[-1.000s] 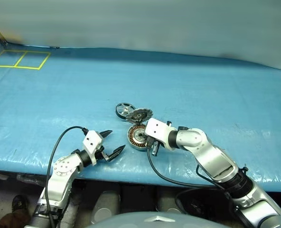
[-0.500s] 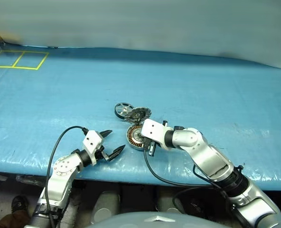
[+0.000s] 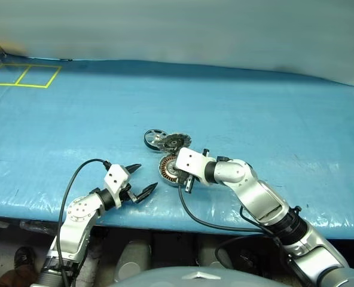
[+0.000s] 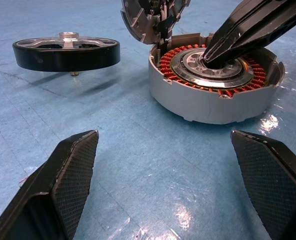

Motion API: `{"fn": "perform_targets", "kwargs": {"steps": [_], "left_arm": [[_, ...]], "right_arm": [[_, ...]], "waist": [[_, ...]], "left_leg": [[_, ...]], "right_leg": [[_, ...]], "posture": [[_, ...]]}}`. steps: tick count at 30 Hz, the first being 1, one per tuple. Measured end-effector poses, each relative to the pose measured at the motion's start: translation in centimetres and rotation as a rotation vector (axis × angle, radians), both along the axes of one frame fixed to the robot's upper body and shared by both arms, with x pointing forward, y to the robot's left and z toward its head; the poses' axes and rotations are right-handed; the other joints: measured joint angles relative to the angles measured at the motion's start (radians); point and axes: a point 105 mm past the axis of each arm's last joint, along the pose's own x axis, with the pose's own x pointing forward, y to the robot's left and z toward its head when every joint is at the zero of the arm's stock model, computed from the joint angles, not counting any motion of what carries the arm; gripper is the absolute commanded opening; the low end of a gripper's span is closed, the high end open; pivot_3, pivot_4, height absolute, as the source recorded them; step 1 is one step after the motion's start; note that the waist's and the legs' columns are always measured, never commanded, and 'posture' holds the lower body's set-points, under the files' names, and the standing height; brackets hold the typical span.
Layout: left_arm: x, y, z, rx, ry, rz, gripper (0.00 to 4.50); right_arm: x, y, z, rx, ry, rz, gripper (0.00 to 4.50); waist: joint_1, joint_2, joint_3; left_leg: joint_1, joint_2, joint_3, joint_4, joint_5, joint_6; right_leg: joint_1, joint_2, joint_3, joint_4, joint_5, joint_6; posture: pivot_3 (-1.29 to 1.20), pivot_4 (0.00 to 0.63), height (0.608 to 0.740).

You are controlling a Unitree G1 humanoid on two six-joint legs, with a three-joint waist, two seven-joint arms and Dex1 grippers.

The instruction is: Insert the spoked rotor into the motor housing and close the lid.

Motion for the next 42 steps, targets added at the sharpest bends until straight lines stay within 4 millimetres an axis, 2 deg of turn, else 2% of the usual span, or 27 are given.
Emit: {"fn": "perform_targets", "kwargs": {"steps": [4,10,19,26,38,42], "left_arm": [[0.0,0.0,0.0,0.001,0.0,0.0,4.5],[0.0,0.0,0.0,0.003,0.0,-0.002,4.5],[0.0,0.0,0.0,0.003,-0.001,-0.002,4.5],[0.0,0.0,0.0,0.003,0.0,-0.002,4.5],[0.0,0.0,0.0,0.003,0.0,-0.002,4.5],[0.0,0.0,0.0,0.003,0.0,-0.003,4.5]], "right_arm": [[0.2,0.0,0.2,0.004,-0.011,-0.009,0.01],[1.1,-0.1,1.5,0.033,-0.062,-0.042,0.01],[1.5,-0.4,0.6,0.024,-0.029,-0.067,0.01],[1.0,-0.3,-0.1,0.029,0.023,-0.045,0.01],[0.1,-0.9,-0.1,0.056,0.079,-0.037,0.01],[-0.5,-0.4,-0.1,0.098,0.124,-0.02,0.01]], "waist": [[-0.001,0.0,0.0],[-0.003,0.0,0.0],[-0.004,0.0,0.0],[-0.005,0.0,0.0],[-0.01,0.0,0.0],[-0.011,0.0,0.0]], "left_leg": [[0.0,0.0,0.0,0.0,0.0,0.0],[0.0,0.0,0.0,0.0,0.0,0.0],[0.0,0.0,0.0,0.0,0.0,0.0],[0.0,0.0,0.0,0.0,0.0,0.0],[0.001,0.0,0.0,0.0,0.0,0.0],[0.001,0.001,0.0,0.0,0.0,0.0]], "right_leg": [[0.0,0.0,0.0,0.0,0.0,0.0],[0.0,0.0,0.0,0.0,0.0,0.0],[0.0,0.0,0.0,0.001,0.0,0.0],[0.001,0.0,0.0,0.001,0.0,0.0],[0.001,0.001,0.0,0.002,0.0,0.0],[0.001,0.001,0.0,0.002,0.0,-0.001]], "posture": [[0.0,0.15,0.74],[0.0,0.15,0.74],[0.0,0.15,0.74],[0.0,0.15,0.74],[0.0,0.15,0.74],[0.0,0.15,0.74]]}}
